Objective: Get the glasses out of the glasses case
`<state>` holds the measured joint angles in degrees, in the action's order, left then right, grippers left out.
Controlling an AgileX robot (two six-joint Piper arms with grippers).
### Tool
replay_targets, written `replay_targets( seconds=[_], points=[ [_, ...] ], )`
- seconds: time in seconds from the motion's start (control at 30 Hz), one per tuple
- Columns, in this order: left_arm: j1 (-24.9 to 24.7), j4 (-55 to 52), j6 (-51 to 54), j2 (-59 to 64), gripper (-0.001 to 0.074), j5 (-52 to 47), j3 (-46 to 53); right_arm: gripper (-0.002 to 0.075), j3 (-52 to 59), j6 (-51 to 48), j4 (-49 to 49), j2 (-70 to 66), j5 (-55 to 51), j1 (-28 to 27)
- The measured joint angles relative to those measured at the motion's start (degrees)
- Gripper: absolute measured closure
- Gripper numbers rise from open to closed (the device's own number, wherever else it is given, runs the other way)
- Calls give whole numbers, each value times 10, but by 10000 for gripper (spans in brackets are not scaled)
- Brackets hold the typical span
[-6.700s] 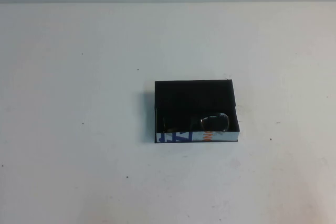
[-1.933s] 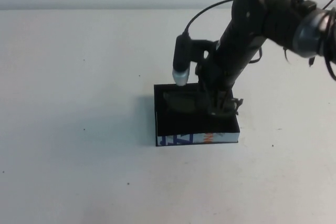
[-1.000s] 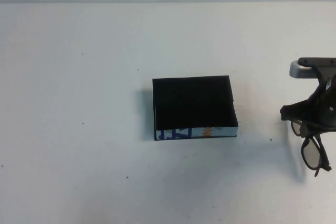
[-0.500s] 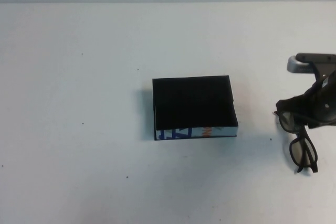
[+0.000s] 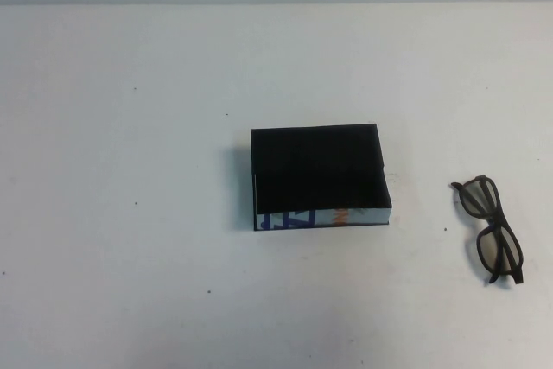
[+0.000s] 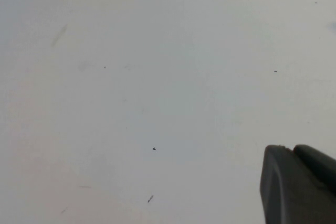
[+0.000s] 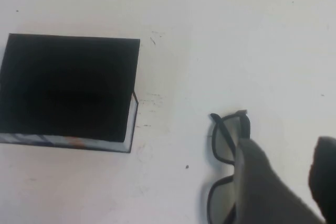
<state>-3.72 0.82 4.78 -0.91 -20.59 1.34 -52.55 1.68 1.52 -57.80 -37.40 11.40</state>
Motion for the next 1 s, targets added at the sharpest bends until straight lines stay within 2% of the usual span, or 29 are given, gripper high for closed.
replay_targets(
  seconds=[0.13, 0.4, 0.67, 0.83, 1.0],
  points=[
    [0, 0, 0, 0, 739, 0, 0, 579, 87, 0, -6, 115, 40, 0],
    [0, 0, 0, 0, 739, 0, 0, 720, 292, -1, -23, 309, 210, 0],
    [0, 0, 0, 0, 739, 0, 0, 742, 469, -1, 22, 442, 335, -4],
    [0, 0, 0, 0, 739, 0, 0, 743, 536, -1, 33, 522, 334, -46],
    [0, 0, 0, 0, 739, 0, 0, 743, 541, -1, 32, 579, 291, -75]
  ],
)
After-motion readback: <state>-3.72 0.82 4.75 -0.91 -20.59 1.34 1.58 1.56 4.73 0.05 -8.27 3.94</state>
